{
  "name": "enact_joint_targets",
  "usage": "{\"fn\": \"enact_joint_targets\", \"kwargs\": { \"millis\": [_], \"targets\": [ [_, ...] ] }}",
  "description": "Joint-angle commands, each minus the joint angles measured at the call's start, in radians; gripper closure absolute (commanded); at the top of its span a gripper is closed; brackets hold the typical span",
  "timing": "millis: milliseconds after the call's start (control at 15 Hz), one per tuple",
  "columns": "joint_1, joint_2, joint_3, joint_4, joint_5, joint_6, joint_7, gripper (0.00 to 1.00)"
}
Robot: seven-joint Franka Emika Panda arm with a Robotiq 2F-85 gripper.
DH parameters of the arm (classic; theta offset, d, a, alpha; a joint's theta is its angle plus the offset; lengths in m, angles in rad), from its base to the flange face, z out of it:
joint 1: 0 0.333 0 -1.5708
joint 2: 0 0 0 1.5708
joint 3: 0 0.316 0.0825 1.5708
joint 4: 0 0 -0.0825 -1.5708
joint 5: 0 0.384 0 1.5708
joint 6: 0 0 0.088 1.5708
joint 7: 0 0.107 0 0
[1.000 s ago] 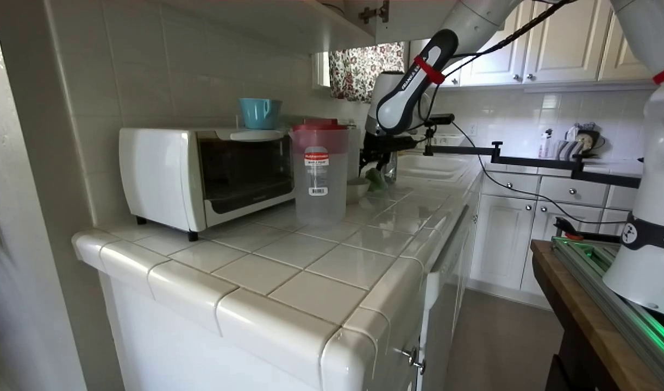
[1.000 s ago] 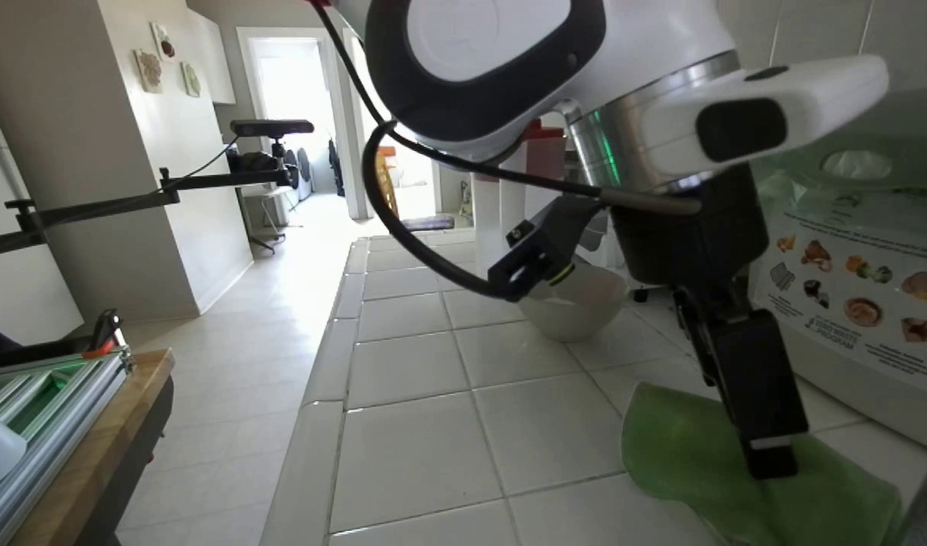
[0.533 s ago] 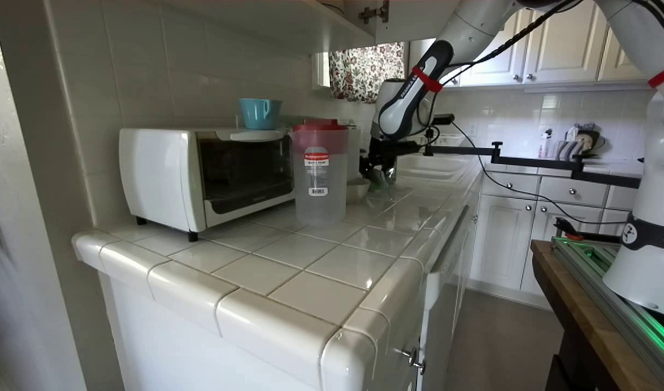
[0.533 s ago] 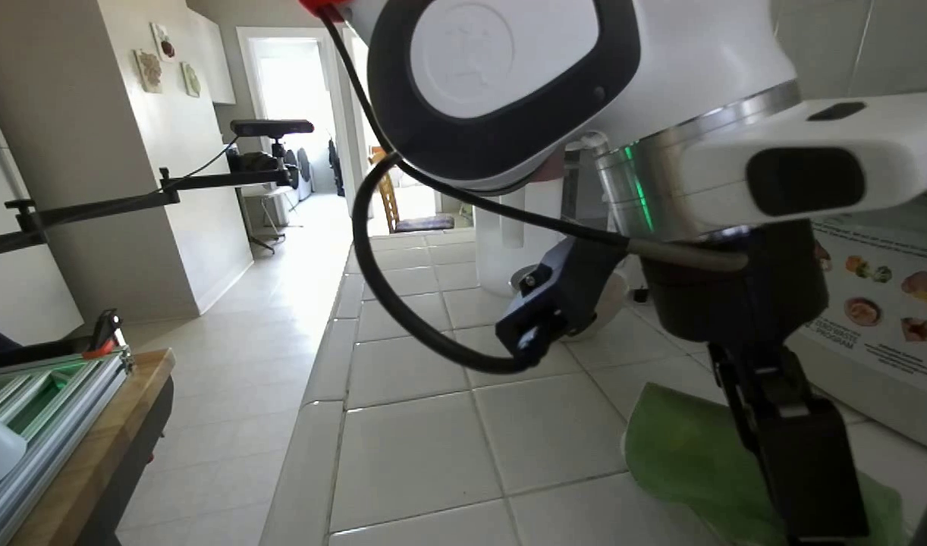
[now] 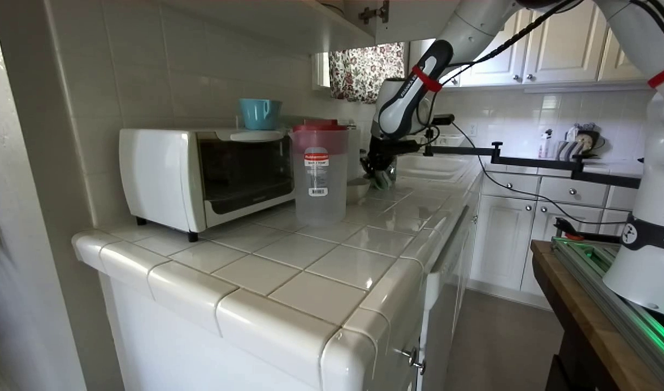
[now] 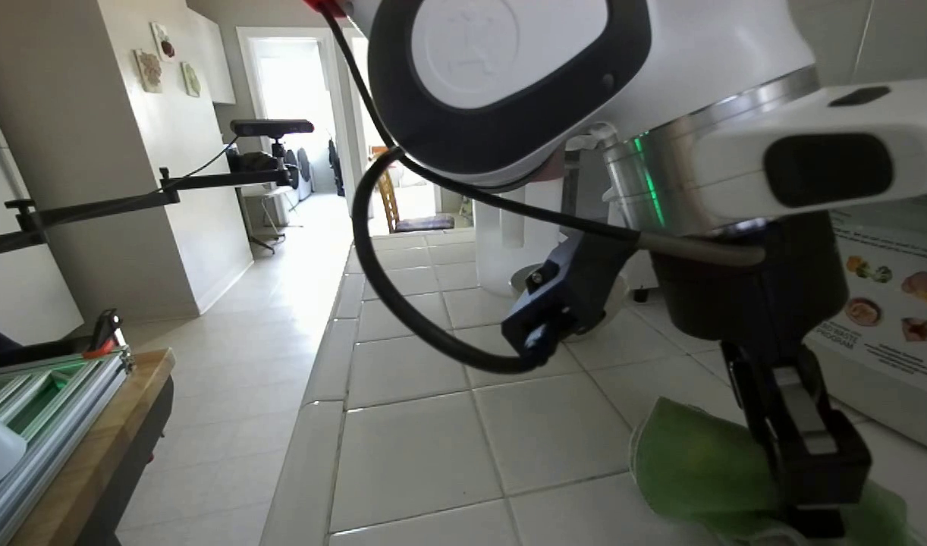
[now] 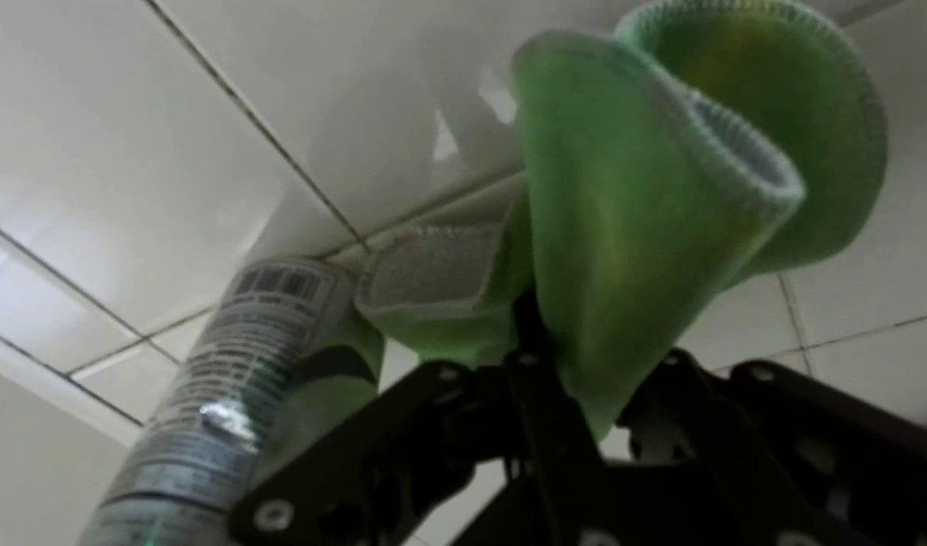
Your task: Use the green towel to wipe around the oven knobs
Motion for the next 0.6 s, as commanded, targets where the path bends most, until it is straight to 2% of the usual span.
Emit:
{"fn": "enact_joint_targets", "kwargs": {
  "millis": [0,267,533],
  "targets": [
    [0.001,0.007,-0.002,0.01,0.026,0.007,-0.012,1.0],
    [0.006,-0.031,-0.004,-0.011,0.023,0.002,-0.015,0.99],
    [0.028,-0.151,-0.014,-0.062,0.009,0.002,-0.01,0.99]
  ]
}}
